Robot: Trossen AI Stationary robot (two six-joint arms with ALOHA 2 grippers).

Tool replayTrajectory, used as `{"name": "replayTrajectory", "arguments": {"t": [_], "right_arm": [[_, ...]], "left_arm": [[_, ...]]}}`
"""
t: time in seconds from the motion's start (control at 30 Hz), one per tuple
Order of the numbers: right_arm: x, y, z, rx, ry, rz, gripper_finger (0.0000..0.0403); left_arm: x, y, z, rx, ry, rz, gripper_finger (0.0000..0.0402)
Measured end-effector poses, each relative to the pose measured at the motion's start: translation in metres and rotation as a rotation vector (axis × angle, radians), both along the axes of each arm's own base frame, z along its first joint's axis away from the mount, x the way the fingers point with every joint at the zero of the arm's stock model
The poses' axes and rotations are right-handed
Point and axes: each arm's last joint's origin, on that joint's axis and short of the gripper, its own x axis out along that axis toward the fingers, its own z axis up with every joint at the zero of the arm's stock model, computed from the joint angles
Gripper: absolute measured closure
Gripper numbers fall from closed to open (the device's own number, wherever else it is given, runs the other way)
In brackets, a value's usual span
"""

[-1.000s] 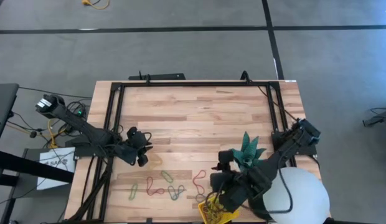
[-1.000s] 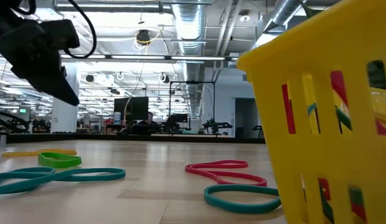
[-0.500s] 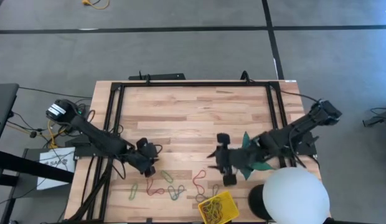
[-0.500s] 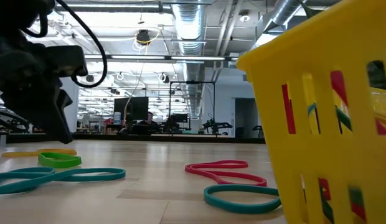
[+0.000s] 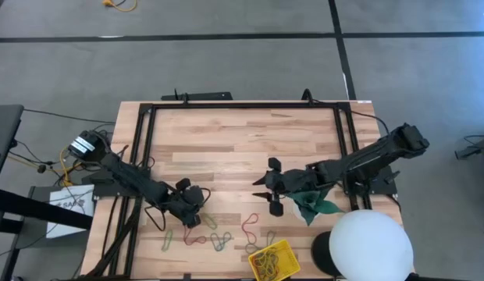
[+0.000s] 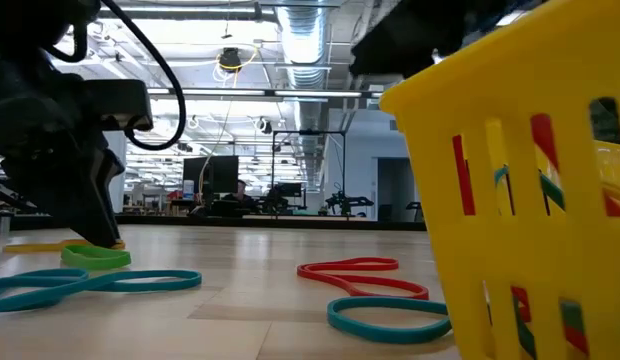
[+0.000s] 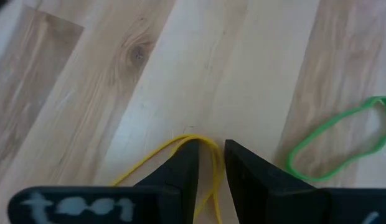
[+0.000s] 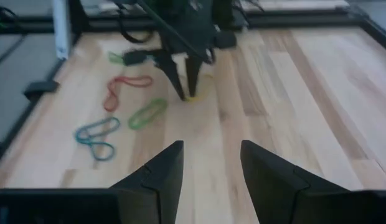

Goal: Pick and place items into bin
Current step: Put the yellow rubber band into the yellow bin

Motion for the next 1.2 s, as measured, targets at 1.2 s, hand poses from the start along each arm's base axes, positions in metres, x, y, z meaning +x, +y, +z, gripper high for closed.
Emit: {"name": "replayTrajectory", "arguments": {"t": [1.2], "right_arm": [[0.021, -0.021, -0.015, 0.074, -0.004, -0.124, 0.025]], "left_arm": [[0.073, -0.08, 0.144, -0.017, -0.482, -0.497, 0.0401]]}}
